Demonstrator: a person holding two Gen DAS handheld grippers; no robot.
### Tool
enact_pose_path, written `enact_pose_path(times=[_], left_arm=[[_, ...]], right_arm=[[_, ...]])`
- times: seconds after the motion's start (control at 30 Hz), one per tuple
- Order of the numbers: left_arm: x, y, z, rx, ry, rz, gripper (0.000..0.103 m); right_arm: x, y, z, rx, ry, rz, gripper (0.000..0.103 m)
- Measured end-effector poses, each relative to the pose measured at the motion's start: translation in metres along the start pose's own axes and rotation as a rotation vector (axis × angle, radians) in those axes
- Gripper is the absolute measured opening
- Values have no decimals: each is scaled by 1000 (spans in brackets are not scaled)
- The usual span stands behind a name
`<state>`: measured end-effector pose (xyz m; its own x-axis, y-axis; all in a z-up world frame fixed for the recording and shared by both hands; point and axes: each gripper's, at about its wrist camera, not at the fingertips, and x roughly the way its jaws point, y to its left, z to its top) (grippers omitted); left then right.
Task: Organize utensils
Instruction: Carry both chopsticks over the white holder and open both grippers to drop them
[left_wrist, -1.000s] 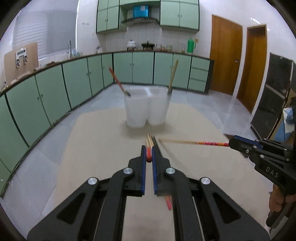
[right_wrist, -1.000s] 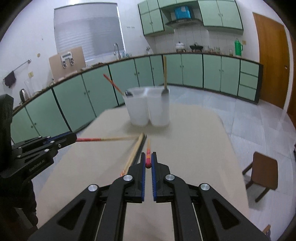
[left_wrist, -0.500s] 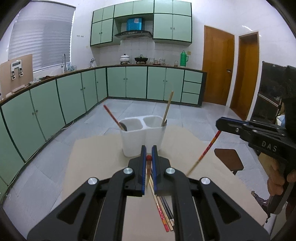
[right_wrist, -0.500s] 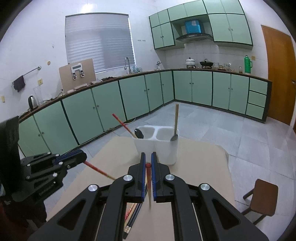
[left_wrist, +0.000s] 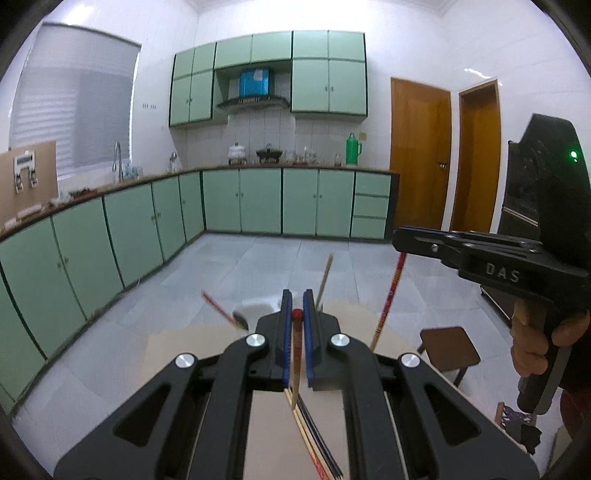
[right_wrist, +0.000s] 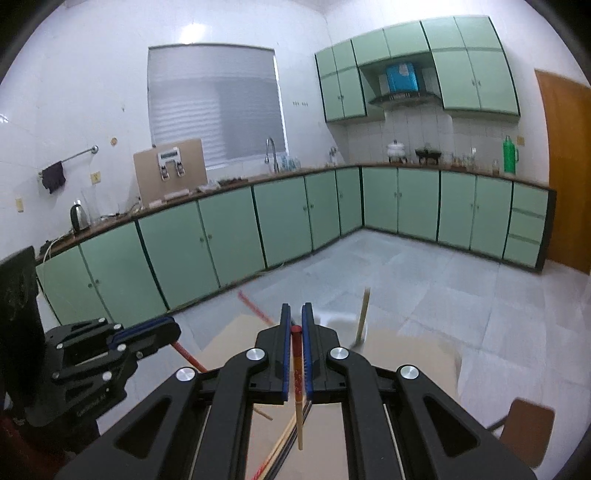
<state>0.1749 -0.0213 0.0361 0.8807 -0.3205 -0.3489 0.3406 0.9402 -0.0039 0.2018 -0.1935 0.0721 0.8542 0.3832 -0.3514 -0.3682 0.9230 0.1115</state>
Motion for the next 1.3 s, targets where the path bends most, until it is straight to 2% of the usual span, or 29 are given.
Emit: enact_pose_path(times=[0.3,0.57,0.87,1.3], left_arm=[[31,8,58,5,-113,27,5],[83,14,82,6,-127,53,5],[145,34,62,-29,-49,51,5],[182,59,24,-45,83,62,6]], right_arm=[[33,-6,60,-23,-84,-49,6],[82,-24,85,-15,-120,-101,6],[142,-47,52,22,-36,-129,6],[164,-53,9,30,84,-114,6]])
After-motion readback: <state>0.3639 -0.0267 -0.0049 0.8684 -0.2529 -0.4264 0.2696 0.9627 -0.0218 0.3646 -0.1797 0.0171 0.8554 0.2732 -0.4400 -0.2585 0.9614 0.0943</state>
